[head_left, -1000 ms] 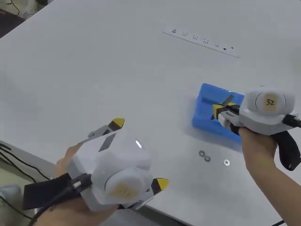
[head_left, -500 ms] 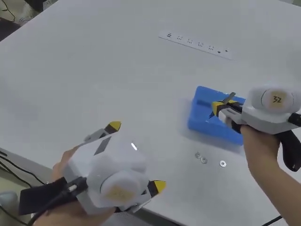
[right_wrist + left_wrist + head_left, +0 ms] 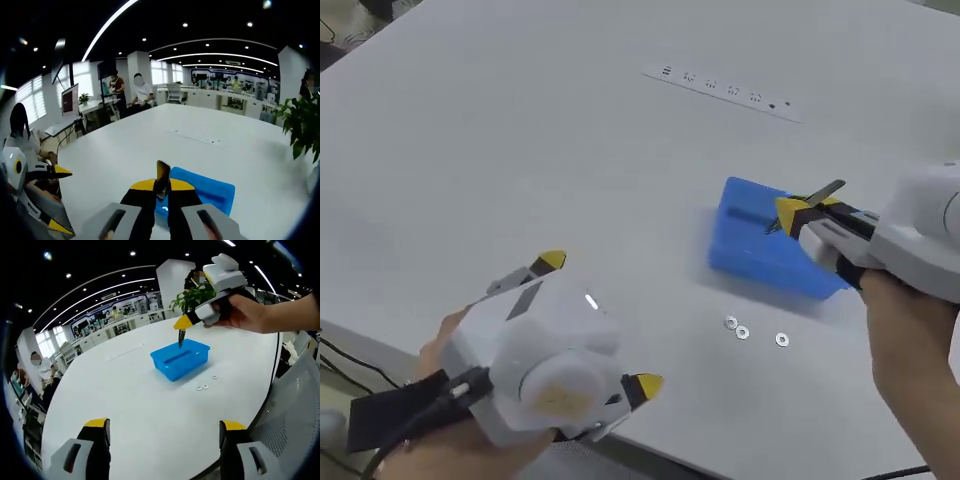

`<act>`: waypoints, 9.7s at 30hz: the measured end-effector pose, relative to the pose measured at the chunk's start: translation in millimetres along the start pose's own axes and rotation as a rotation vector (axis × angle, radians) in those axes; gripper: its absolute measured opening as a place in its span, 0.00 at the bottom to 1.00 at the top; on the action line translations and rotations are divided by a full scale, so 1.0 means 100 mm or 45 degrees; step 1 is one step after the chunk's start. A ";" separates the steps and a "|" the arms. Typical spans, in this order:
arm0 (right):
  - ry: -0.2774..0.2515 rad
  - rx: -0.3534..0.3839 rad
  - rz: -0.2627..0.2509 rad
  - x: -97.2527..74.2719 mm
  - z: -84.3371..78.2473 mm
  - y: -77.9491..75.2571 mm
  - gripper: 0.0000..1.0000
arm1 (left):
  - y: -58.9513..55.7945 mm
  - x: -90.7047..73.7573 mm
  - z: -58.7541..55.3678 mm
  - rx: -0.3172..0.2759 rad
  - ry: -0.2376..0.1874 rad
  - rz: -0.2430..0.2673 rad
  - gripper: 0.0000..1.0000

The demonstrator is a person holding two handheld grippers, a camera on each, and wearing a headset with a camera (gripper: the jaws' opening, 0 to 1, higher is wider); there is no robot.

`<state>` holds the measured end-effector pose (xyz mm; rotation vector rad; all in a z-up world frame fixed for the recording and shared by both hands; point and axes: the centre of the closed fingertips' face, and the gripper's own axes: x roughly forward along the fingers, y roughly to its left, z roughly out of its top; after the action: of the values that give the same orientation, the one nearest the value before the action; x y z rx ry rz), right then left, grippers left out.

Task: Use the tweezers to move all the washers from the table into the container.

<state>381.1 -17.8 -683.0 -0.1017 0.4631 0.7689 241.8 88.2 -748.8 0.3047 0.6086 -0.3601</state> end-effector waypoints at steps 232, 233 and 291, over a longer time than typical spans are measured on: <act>0.127 0.067 -0.001 -0.23 -0.42 -0.01 0.03 | 0.03 0.00 -0.09 0.055 0.042 0.029 0.91; 0.119 0.067 -0.006 -0.23 -0.38 -0.03 0.03 | 0.03 0.00 -0.09 0.055 0.042 0.029 0.91; 0.164 0.147 -0.151 0.24 -0.58 -0.60 0.03 | 0.02 0.00 -0.12 0.060 0.073 0.032 0.90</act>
<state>416.3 -60.2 -749.7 -0.0702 0.6177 0.6200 236.6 95.0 -757.4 0.3683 0.6524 -0.3429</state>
